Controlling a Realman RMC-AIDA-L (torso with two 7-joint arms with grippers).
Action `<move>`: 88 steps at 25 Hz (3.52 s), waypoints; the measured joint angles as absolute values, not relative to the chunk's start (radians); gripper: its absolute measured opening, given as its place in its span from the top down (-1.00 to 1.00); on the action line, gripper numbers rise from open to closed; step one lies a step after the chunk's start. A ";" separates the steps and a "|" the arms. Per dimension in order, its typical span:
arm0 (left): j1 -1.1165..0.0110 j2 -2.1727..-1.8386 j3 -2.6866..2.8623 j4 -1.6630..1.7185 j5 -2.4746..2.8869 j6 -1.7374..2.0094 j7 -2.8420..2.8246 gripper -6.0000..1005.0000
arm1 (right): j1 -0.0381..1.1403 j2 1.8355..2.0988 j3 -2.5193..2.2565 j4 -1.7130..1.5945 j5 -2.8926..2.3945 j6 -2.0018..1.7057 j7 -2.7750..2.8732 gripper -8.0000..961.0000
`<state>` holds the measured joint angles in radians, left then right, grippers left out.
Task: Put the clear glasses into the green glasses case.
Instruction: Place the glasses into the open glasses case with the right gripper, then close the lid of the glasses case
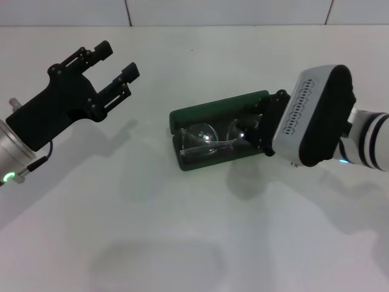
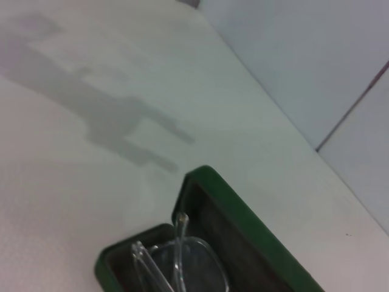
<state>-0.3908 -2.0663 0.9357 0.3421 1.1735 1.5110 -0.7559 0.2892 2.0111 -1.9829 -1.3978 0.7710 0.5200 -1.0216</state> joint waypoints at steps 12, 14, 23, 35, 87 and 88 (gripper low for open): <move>-0.393 -2.066 0.938 0.344 1.174 1.511 -0.755 -0.32 | 0.351 2.017 -1.943 -1.304 0.918 0.617 -1.141 0.34; -0.393 -2.066 0.938 0.344 1.174 1.511 -0.756 -0.32 | 0.365 2.020 -1.943 -1.280 0.922 0.610 -1.142 0.34; -0.387 -2.066 0.937 0.344 1.173 1.511 -0.757 -0.32 | 0.372 2.021 -1.943 -1.263 0.929 0.580 -1.144 0.34; -0.388 -2.070 0.940 0.344 1.173 1.511 -0.759 -0.32 | 0.368 2.020 -1.914 -1.240 1.001 0.600 -1.220 0.34; -0.739 -2.099 1.188 0.343 1.634 0.993 -1.385 -0.34 | 0.464 2.022 -0.986 -0.354 1.924 1.169 -2.205 0.35; -0.737 -2.100 1.188 0.343 1.633 0.994 -1.382 -0.34 | 0.465 2.022 -0.986 -0.354 1.924 1.166 -2.205 0.35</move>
<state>-0.7368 -2.0995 1.1877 0.3432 1.6332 0.9943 -1.3825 0.4651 2.0217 -0.9858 -0.3539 1.9243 1.1664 -2.2053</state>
